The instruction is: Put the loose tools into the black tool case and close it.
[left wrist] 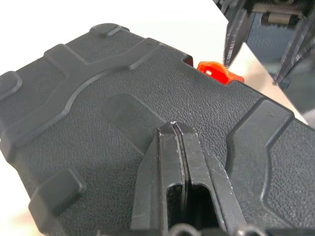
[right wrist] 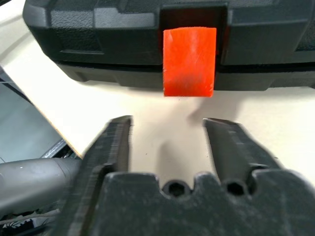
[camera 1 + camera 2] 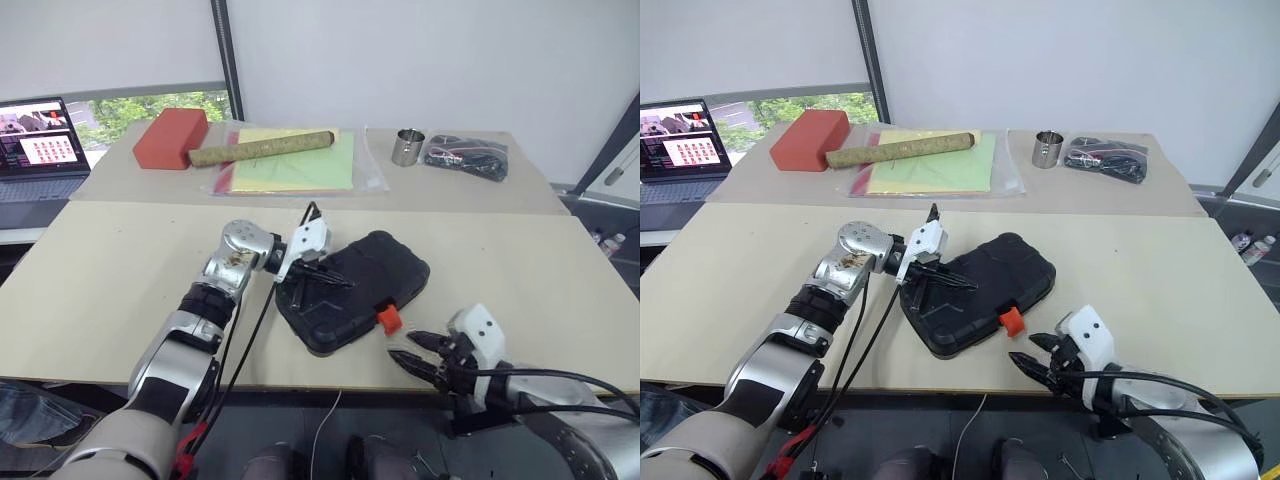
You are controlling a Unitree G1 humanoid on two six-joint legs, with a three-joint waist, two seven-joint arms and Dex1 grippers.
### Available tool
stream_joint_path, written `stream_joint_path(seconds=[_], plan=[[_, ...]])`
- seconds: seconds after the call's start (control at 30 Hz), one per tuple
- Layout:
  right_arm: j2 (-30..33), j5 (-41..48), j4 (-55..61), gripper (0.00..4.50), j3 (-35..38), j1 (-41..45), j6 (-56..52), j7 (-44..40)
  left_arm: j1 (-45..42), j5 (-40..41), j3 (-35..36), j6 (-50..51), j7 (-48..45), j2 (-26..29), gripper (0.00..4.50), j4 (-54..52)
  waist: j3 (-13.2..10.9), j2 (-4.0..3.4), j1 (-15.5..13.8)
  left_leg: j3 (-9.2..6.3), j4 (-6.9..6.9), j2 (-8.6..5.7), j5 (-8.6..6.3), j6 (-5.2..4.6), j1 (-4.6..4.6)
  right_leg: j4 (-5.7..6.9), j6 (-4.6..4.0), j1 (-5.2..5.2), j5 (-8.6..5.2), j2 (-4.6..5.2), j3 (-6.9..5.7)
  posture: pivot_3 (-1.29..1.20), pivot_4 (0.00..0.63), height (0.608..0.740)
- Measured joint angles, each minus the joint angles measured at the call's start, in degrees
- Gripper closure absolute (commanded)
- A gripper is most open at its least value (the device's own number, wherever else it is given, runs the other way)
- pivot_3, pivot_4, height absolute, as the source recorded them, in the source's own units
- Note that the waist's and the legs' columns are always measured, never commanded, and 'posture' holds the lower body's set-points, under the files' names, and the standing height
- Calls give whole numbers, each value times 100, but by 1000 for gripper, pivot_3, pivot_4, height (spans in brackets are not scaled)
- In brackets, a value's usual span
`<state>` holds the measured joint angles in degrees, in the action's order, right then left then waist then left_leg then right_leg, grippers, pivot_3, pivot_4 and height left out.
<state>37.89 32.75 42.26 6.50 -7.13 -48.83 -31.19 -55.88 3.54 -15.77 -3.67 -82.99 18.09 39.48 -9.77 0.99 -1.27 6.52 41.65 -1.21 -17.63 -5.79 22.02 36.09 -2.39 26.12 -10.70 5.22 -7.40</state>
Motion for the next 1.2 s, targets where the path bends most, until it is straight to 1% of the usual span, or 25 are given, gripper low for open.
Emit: stream_joint_path(seconds=[0.07, 0.13, 0.17, 0.3, 0.47, 0.6, 0.83, 0.93, 1.03, 1.2], plan=[[-10, 20, 3, 3692, 0, 50, 1, 9, 11, -91, -76, -269, 32, 2, 4500, 7, 4, 0, -10, 0, 0, 0, 0, -1, -4, 0, 1, -2, -1, 0, 2, 0, 150, 737], [-29, 39, 5, 4402, -2, 181, -1, 39, 15, -135, -104, -410, 51, 3, 4500, 32, 9, 1, -12, 0, 0, 1, -1, -1, -5, 0, 2, -3, -1, 0, 3, 0, 150, 737], [-74, 62, 1, 4458, -9, 353, -1, 85, 14, -138, -106, -453, 73, -1, 4500, 69, 11, 0, -12, 0, 0, 1, -1, -1, -8, 0, 3, -4, 0, 0, 5, 0, 150, 737], [-256, 30, -157, 4458, -163, 1174, -8, 327, 2, -198, -165, -604, 217, -80, 4500, 163, 34, 4, -19, 1, 1, 2, -1, -2, -16, 0, 8, -9, -2, 0, 6, 0, 150, 737], [-271, -118, -550, 4458, -541, 1582, -99, 425, -15, -202, -207, -607, 263, -124, 4500, 183, 46, 1, -58, 3, 1, 0, -7, -13, -16, -1, -6, -12, 6, 3, 7, 0, 150, 737], [-24, -286, -624, 4458, -682, 1534, -202, 411, -27, -223, -228, -582, 310, -144, 4500, 214, 58, 4, -76, 4, 2, 1, -8, -15, -17, -2, -2, -15, 4, 3, 7, 0, 150, 737], [87, -122, -214, 4458, -241, 866, -394, 393, -36, -251, -260, -652, 350, -139, 4500, 210, 60, 3, -97, 4, 2, 3, -11, -19, -18, -2, 13, -15, -4, 4, 8, 0, 150, 737], [60, -100, -178, 4458, -217, 640, -397, 411, -37, -265, -271, -701, 363, -137, 4500, 212, 62, 2, -97, 4, 2, 3, -13, -22, -19, -2, 17, -16, -5, 5, 9, 0, 150, 737], [-30, -192, -247, 4458, -333, 607, -382, 465, -39, -343, -300, -821, 364, -133, 4500, 202, 68, -1, -95, 4, 2, 4, -14, -23, -26, -2, 21, -21, -6, 5, 9, 0, 150, 737], [-152, -476, -606, 4458, -635, 642, -220, 531, -69, -449, -383, -1058, 366, -143, 4500, 213, 89, -27, -102, 4, 2, 3, -19, -31, -28, -5, 23, -26, -8, 7, 9, 0, 150, 737]])
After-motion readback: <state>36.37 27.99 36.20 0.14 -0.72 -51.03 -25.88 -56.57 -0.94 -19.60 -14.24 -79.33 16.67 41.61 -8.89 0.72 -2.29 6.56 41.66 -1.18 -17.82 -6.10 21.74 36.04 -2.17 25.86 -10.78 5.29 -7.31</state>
